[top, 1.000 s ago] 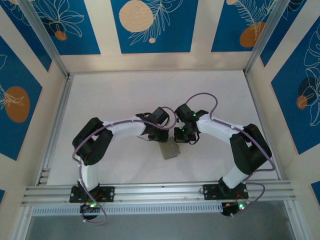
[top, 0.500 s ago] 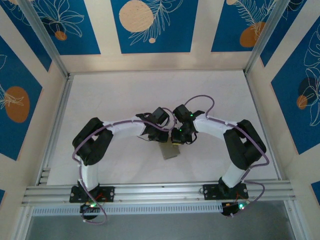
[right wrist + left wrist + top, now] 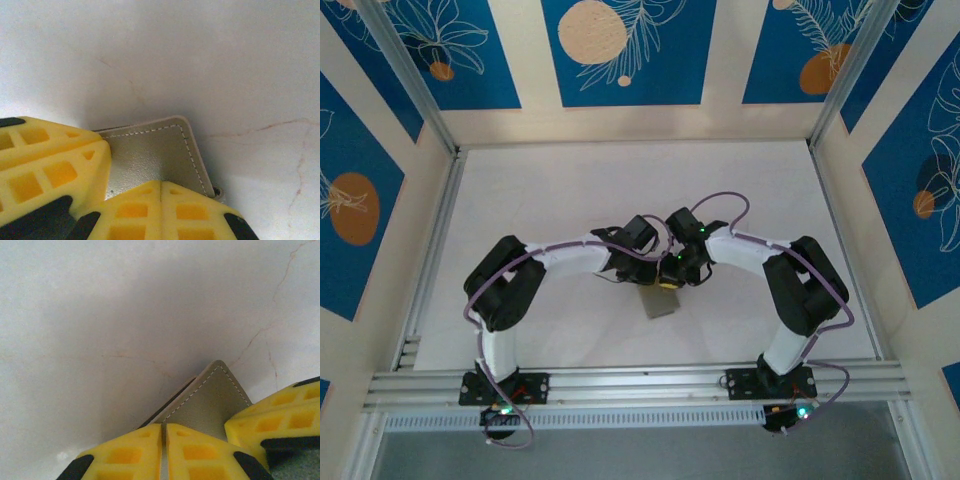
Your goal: Put the credit cards into the card holder
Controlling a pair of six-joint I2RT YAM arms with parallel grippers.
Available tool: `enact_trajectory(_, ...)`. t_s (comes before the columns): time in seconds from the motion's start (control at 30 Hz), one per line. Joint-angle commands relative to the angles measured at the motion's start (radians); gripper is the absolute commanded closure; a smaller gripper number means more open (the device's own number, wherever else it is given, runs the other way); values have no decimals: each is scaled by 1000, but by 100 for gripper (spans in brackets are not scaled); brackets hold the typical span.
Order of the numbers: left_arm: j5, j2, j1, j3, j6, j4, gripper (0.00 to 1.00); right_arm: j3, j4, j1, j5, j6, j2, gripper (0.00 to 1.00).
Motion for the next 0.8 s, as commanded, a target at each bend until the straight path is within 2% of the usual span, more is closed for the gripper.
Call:
enact_trajectory(0.0,22,22,-28,-29,-3,-4,89,-24,70,-13,-94,43,-1,100)
enact_trajectory(0.33,19,16,-28,-31,-2,-3,89,-50,64,8,-85,39,7,100)
enact_trajectory(0.77,19,22,-30,-32,-6,1,89,-77,87,-5,-142,38,-19,100)
